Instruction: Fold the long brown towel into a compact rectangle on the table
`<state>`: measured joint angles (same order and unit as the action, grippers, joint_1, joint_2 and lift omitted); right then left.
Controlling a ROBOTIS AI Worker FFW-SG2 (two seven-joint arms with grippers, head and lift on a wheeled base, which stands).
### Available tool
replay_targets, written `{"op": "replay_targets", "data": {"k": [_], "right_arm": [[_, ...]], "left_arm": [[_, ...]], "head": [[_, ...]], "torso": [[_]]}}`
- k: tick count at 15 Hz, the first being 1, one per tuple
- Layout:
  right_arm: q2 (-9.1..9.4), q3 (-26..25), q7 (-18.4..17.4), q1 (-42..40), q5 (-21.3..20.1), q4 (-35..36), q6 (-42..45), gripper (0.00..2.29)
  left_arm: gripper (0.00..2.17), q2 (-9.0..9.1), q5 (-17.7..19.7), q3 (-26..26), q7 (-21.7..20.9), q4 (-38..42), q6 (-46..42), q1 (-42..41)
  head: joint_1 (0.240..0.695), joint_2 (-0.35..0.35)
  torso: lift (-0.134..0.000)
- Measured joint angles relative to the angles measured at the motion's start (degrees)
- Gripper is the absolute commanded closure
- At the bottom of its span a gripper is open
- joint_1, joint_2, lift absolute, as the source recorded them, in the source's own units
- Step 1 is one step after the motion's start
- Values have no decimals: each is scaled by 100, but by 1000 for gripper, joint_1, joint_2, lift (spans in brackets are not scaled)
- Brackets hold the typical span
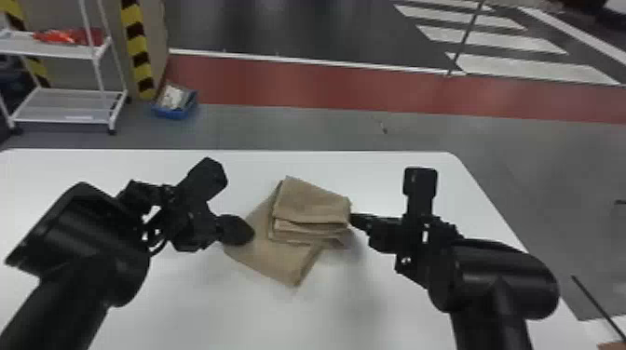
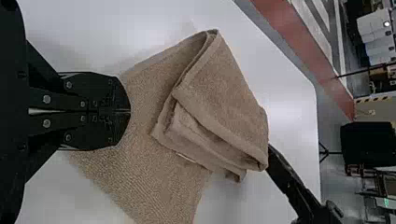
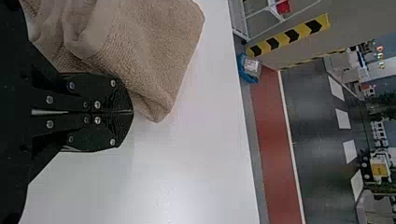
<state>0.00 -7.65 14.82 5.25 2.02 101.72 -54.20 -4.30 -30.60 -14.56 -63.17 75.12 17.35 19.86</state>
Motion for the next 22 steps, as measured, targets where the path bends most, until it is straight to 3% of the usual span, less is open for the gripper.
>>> {"op": "replay_targets", "data": {"k": [10,18,22], "right_arm": [[0,439,18,355,62,-578,653,1953],[0,944,11,372,165,-754,911,1953],[0,999,11,113,96,-440,710,1875]], "left_arm": [[2142,-443,232,31,-747,1904,803,-1155],[2142,-545,415,49,-988,2724,1129,-1778],[2142,-546,534,141,-1022,3030,1281,-1921]], "head": [[695,-151],[695,-110],[695,-108]], "torso": [[-125],[-125],[-125]]}}
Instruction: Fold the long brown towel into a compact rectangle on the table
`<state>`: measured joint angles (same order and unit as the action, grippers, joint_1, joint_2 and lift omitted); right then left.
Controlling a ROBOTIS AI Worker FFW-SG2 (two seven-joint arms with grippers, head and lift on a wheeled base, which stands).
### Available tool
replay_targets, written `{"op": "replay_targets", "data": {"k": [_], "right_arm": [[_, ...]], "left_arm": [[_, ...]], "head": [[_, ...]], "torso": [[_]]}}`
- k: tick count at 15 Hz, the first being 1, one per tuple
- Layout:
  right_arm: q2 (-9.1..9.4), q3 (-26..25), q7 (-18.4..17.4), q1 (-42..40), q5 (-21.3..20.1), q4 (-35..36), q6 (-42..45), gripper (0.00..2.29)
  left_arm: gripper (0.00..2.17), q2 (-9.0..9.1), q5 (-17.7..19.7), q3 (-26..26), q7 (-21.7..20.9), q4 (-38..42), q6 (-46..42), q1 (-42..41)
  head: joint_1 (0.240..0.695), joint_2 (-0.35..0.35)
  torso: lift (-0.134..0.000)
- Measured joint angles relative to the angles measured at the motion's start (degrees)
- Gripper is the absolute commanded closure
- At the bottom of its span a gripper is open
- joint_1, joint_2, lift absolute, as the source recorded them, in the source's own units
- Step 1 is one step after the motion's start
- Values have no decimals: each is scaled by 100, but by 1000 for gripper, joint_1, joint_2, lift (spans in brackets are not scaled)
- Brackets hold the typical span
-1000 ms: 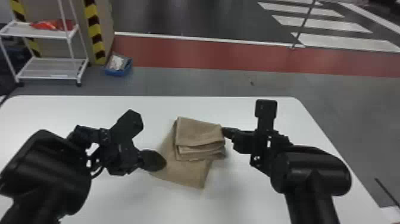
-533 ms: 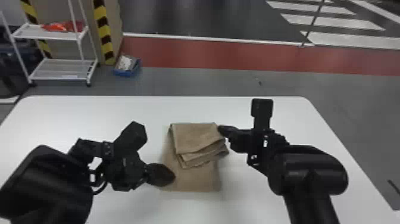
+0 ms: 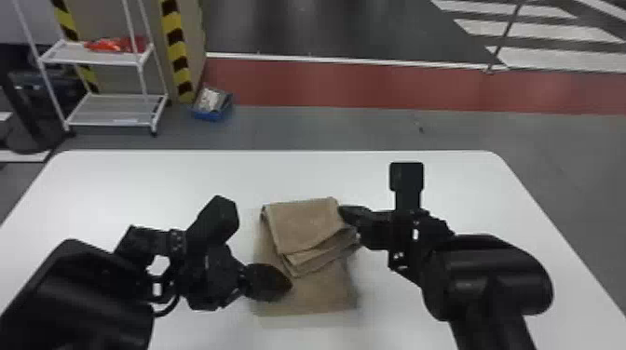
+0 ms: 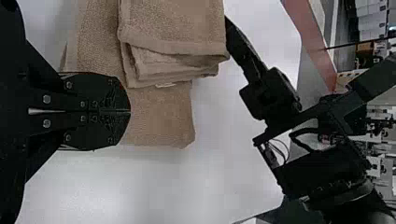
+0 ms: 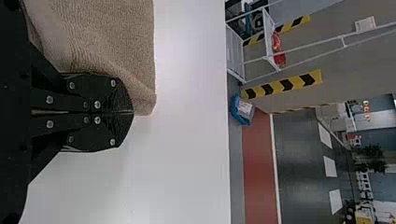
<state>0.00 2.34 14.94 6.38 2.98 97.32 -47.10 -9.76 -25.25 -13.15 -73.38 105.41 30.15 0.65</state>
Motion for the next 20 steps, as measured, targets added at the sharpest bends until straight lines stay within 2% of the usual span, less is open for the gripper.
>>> {"op": "replay_targets", "data": {"k": [3,5,6,7,8,9,10,13,14,16,17,18,20], "right_arm": [[0,-66,-9,-513,-20,672,-261,1835],[0,-152,-9,-788,-39,1053,-366,1376],[0,-214,-10,-943,-48,1274,-379,1139],[0,-299,-9,-1106,-54,1516,-383,728],[0,-363,-9,-1235,-57,1706,-384,184],[0,-428,-9,-1364,-62,1919,-399,29],[0,-477,-8,-1470,-77,2115,-429,16],[-36,-500,25,-1786,-308,2863,-630,-1],[-156,-374,82,-1794,-514,3038,-822,-1],[-583,102,444,-1637,-1131,3297,-1355,2],[-859,341,554,-1529,-1293,3329,-1499,2],[-1235,580,729,-1400,-1383,3330,-1569,6],[-1767,818,1261,-1108,-1414,3221,-1508,16]], "left_arm": [[2142,0,318,224,-262,350,386,-71],[2138,0,368,285,-313,590,575,-178],[1963,1,393,345,-300,760,672,-288],[1642,13,482,456,-265,941,809,-401],[842,35,613,585,-220,1080,997,-475],[208,67,788,744,-181,1220,1252,-526],[-1,94,926,873,-149,1341,1447,-561],[16,288,1317,1357,78,1875,1776,-831],[26,383,1459,1521,226,2045,1842,-948],[29,655,1883,1958,706,2443,2081,-1258],[29,789,2029,2135,958,2622,2175,-1410],[29,876,2184,2343,1298,2850,2311,-1605],[29,915,2729,2874,1931,3225,2558,-1993]], "head": [[695,-115],[695,-123],[695,-128],[695,-138],[695,-141],[695,-142],[695,-143],[695,-143],[695,-140],[695,-107],[695,-93],[695,-75],[695,0]], "torso": [[-125],[-125],[-125],[-125],[-125],[-125],[-125],[-125],[-125],[-125],[-125],[-125],[-125]]}}
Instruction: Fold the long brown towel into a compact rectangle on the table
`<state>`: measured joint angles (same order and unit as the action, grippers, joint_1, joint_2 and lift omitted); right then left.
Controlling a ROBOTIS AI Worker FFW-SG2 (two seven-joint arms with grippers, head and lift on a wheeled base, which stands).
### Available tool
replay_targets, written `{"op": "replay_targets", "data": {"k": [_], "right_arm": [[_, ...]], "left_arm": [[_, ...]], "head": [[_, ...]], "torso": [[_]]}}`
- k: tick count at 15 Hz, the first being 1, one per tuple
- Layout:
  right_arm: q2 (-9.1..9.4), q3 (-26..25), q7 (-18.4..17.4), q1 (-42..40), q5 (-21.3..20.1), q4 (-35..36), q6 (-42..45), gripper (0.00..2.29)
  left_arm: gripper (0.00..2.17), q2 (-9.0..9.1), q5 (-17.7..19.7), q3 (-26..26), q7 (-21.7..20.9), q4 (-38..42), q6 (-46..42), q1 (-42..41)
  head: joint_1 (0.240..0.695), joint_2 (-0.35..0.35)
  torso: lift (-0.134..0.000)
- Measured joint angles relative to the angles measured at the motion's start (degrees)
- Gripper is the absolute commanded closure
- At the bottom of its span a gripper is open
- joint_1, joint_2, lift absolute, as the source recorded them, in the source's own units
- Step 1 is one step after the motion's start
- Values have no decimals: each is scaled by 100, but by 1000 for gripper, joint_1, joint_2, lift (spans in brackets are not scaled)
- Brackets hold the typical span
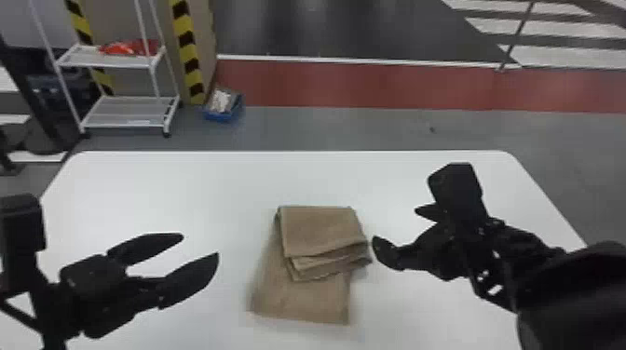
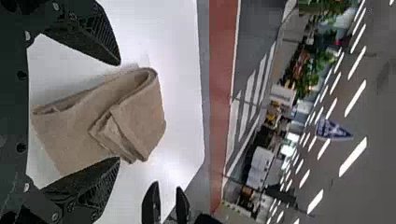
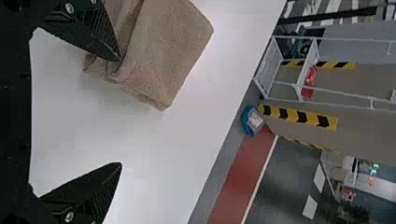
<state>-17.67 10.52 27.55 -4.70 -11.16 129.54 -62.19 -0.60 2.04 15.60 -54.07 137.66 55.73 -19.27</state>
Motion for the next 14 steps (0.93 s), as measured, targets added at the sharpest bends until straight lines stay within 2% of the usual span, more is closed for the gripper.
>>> {"op": "replay_targets", "data": {"k": [2,4,6,7,9,12,13,14], "right_arm": [[-247,143,913,477,17,-324,207,16],[-321,254,1662,787,-209,-650,638,60],[-388,400,1734,954,-396,-1044,1269,63],[-524,486,1706,1057,-368,-1214,1613,63],[-975,786,1687,1304,-189,-1412,2116,66],[-1714,1597,1822,1742,-147,-1636,2506,73],[-1833,1801,2033,1877,-146,-1653,2477,76],[-1875,1941,2234,2005,-154,-1660,2401,76]], "left_arm": [[33,7,629,557,404,325,77,-382],[43,8,1019,791,845,523,38,-707],[43,8,1178,852,1122,554,-45,-879],[43,8,1188,834,1262,534,-100,-901],[43,8,1162,754,1462,461,-267,-885],[43,8,1096,706,1630,258,-702,-829],[43,8,1105,728,1655,171,-890,-825],[43,8,1127,759,1685,107,-1013,-824]], "head": [[695,55],[695,102],[695,120],[695,127],[695,131],[695,142],[695,156],[695,166]], "torso": [[-125],[-125],[-125],[-125],[-125],[-125],[-125],[-125]]}}
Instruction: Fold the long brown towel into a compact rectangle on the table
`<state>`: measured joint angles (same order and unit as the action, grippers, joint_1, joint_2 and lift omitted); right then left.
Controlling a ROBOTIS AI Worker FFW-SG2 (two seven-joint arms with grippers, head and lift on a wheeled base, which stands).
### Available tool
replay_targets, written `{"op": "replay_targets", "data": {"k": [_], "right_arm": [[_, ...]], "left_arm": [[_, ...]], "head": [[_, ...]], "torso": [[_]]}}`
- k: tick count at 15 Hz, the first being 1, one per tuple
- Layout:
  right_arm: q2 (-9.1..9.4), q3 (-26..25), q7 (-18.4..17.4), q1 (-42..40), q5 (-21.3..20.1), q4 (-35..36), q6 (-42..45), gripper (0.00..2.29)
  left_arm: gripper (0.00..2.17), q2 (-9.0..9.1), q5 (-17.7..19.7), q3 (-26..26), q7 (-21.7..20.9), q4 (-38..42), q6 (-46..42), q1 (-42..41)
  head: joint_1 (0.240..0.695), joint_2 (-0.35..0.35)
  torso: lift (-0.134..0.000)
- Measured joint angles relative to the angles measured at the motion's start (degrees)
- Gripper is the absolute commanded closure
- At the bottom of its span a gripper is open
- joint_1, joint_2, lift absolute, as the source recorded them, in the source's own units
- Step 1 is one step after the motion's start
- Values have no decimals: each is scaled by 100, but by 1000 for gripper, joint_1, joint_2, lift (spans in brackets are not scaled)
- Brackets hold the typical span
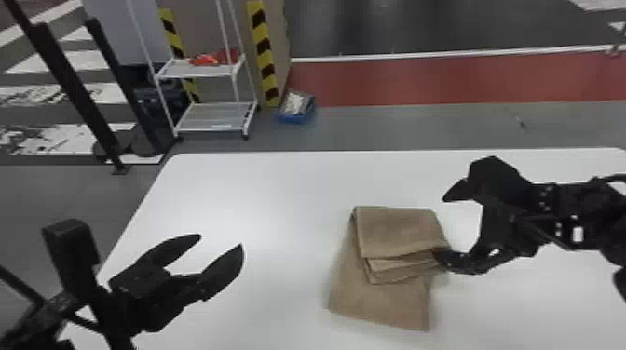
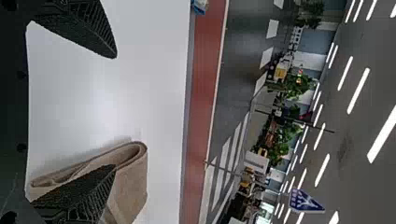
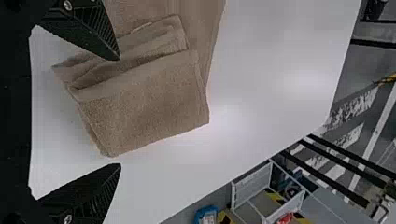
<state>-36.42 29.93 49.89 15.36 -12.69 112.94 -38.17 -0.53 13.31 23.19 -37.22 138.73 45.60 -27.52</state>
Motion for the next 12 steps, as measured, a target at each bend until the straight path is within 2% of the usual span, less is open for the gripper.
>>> {"op": "replay_targets", "data": {"k": [3,5,10,12], "right_arm": [[-37,526,732,603,-194,-180,-170,93],[-59,1078,1050,1109,-566,-372,-119,120],[25,2411,1394,1936,-1476,-749,142,167],[152,2728,1453,2023,-1775,-912,253,181]], "left_arm": [[43,0,145,101,52,-122,-299,-14],[43,0,262,157,75,-238,-522,-42],[43,0,508,265,75,-475,-1014,-165],[43,0,569,316,69,-537,-1154,-223]], "head": [[695,191],[695,199],[695,230],[695,244]], "torso": [[-125],[-125],[-125],[-125]]}}
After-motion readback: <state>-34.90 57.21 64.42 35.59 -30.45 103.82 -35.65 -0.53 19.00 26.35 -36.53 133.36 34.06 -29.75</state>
